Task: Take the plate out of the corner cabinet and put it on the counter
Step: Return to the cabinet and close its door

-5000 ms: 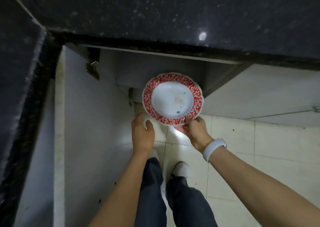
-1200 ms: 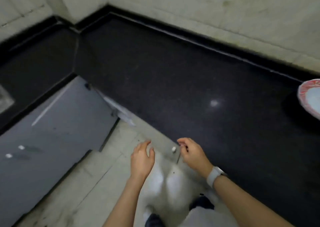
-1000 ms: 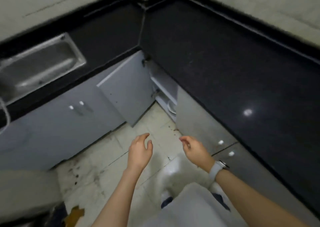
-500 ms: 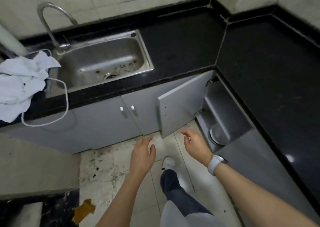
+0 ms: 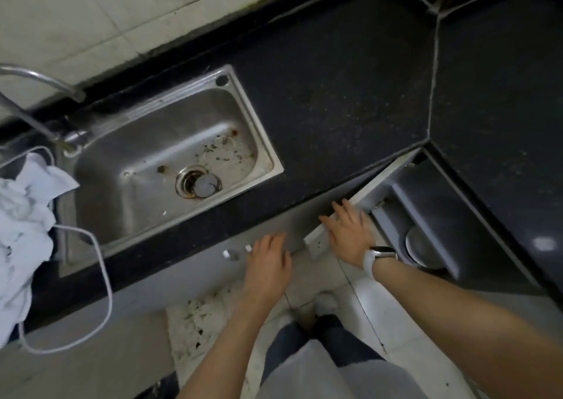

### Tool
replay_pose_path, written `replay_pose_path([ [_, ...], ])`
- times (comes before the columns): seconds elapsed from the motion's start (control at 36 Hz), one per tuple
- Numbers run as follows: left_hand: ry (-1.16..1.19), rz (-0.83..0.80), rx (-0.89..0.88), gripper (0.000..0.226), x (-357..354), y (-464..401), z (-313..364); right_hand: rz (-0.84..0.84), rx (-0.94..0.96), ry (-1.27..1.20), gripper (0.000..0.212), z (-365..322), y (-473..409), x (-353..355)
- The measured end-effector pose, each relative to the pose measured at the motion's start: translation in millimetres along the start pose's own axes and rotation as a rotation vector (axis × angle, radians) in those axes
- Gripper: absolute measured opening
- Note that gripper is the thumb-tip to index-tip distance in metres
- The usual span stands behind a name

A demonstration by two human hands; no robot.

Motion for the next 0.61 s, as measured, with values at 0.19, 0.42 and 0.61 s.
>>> replay_pose_path([
  [0.19,-0.097,-0.088,-0.199,0.042,-12.1,-51.5,22.1,0.088,-0.045,-0.117,0.035,7.5,23.7,3.0],
  [0.42,-0.234,-0.444,-0.706,0.055,-71.6,-80.9,99.5,0.312,-0.361,-0.254,0.014,47.4,89.4,-7.4],
  [0.61,-0.600,-0.607,-1.178,0.082,-142.7,-69.9,176.6,0.311,-0.743,-0.351,0.073,82.4,135.4,-14.9],
])
Point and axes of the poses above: each hand's wrist, its own y-axis away from the middle knuckle, its own x-axis out of the back of the hand, z = x × y, the point moved 5 cm from there along -y, towards the middle knuckle, and after that the axes turned 4 degrees about z, right-handed, at the moved point
